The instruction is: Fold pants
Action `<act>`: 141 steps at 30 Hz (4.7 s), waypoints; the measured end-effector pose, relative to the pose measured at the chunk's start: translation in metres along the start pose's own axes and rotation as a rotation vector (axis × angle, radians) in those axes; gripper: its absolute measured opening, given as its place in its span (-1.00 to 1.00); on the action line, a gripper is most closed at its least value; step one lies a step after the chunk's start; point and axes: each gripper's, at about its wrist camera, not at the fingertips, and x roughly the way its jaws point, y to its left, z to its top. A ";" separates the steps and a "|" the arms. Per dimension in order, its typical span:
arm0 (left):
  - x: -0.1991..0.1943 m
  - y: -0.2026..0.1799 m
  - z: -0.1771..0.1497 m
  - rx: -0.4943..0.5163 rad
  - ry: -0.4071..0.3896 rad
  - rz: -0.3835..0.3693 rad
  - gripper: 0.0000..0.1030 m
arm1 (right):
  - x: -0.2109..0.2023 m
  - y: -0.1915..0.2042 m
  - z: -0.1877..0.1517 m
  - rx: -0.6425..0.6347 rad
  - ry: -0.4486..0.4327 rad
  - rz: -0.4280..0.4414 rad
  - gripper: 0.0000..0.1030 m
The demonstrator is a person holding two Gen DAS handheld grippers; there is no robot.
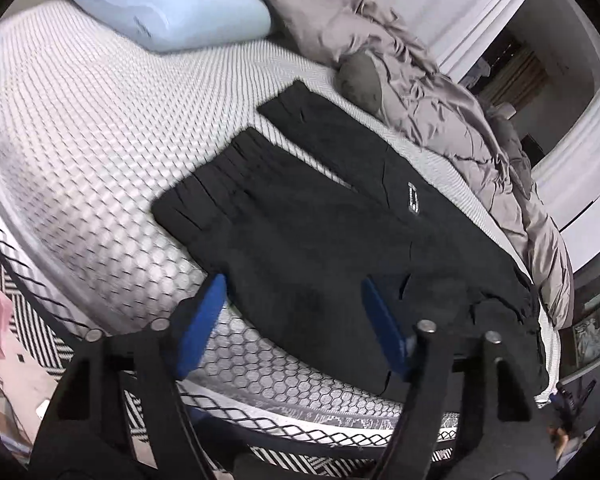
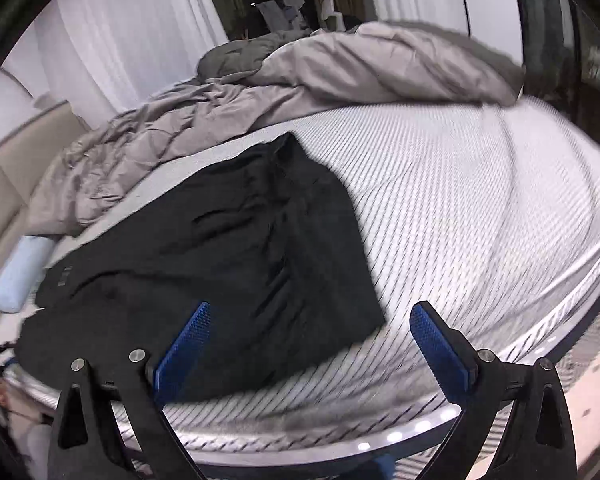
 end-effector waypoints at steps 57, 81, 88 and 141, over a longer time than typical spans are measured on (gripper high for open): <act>0.168 -0.131 0.250 0.018 -0.103 0.266 0.23 | 0.163 0.043 0.239 0.208 -0.104 -0.057 0.21; 0.200 -0.170 0.088 -0.029 0.210 -0.090 -0.17 | 0.101 0.101 0.085 0.014 -0.063 0.132 0.59; 0.216 -0.176 0.088 -0.015 0.126 -0.035 -0.91 | 0.111 0.098 0.077 0.047 -0.052 0.177 0.59; 0.064 -0.031 0.051 -0.123 0.005 0.062 -0.41 | 0.090 -0.006 0.014 0.378 0.062 0.210 -0.22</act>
